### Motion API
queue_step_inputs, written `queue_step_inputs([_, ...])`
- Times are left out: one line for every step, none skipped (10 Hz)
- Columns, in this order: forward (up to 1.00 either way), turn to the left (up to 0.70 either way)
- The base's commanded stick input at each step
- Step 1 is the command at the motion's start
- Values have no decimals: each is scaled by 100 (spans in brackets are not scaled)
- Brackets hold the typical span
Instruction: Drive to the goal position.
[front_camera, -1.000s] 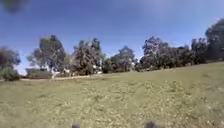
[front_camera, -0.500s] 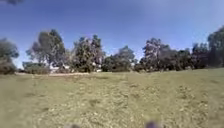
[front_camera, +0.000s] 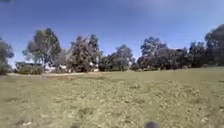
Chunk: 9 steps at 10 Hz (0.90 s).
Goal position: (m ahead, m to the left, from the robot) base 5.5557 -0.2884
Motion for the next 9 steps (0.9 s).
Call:
queue_step_inputs([100, 0])
queue_step_inputs([100, 0])
queue_step_inputs([100, 0])
queue_step_inputs([100, 0])
queue_step_inputs([100, 0])
queue_step_inputs([100, 0])
queue_step_inputs([100, 0])
queue_step_inputs([100, 0])
queue_step_inputs([100, 0])
